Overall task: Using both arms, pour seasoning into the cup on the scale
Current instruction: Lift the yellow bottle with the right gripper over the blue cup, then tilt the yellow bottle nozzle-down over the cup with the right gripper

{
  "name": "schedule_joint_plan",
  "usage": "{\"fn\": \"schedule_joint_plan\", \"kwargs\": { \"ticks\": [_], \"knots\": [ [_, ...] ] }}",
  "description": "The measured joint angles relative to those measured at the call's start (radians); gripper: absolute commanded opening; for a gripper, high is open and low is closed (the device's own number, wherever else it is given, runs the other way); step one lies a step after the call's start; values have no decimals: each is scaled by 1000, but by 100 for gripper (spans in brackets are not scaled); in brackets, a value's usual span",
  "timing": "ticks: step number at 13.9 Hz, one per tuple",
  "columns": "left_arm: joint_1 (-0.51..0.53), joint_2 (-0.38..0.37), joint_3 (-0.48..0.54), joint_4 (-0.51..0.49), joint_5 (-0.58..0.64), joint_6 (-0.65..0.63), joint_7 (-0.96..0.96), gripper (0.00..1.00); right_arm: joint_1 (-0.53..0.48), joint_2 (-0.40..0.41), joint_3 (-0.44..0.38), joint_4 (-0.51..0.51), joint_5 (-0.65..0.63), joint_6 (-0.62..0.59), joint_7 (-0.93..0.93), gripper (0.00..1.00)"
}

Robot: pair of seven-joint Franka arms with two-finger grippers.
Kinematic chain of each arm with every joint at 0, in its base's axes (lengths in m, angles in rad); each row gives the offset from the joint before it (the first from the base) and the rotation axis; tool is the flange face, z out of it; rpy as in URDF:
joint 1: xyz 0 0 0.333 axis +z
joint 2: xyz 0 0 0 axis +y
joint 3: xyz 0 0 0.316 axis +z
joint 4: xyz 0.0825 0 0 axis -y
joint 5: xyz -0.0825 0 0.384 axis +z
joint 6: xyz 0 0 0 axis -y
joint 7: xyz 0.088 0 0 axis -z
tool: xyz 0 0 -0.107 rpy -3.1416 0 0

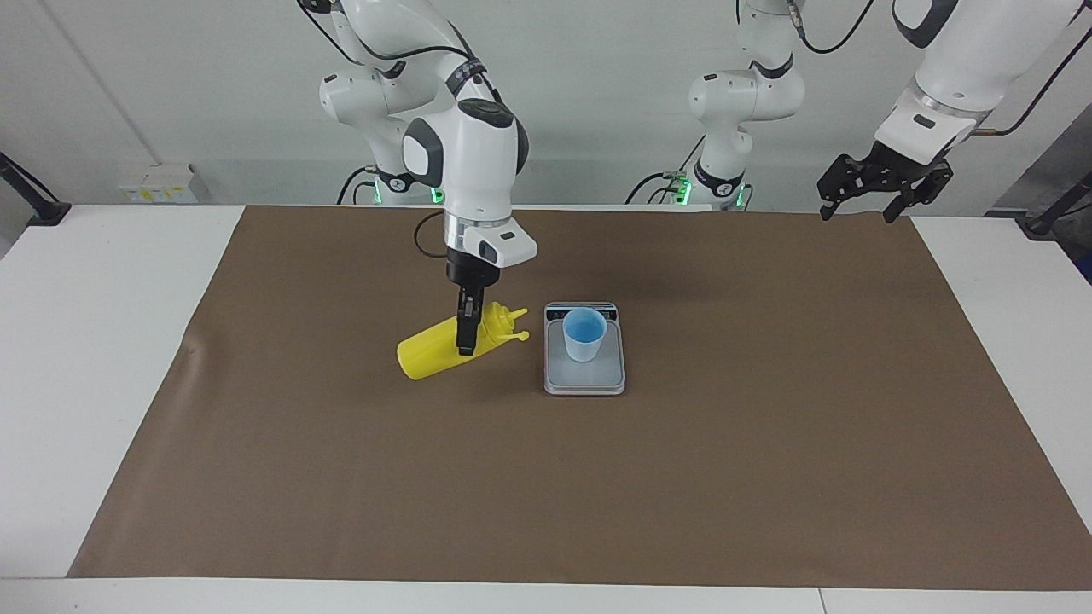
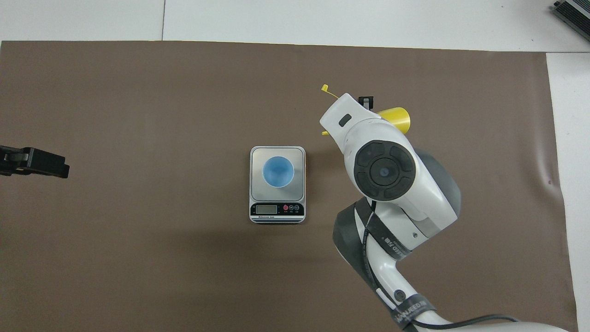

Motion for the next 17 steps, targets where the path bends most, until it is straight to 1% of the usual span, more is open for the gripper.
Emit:
{"fn": "schedule_joint_plan", "kwargs": {
  "ticks": [4,7,8,10,12,14,17],
  "knots": [
    [0,0,0,0,0,0,0,100,60,44,0,13,-151,-22,62,0],
    [0,0,0,0,0,0,0,100,95,72,0,17,-221,-35,101,0],
    [0,0,0,0,0,0,0,100,114,84,0,21,-244,-63,121,0],
    [0,0,0,0,0,0,0,100,171,119,1,53,-332,-152,199,0],
    [0,0,0,0,0,0,0,100,210,156,1,80,-387,-188,242,0],
    [0,0,0,0,0,0,0,100,222,180,1,90,-423,-199,255,0],
    [0,0,0,0,0,0,0,100,225,191,0,88,-485,-219,255,0]
  ]
}}
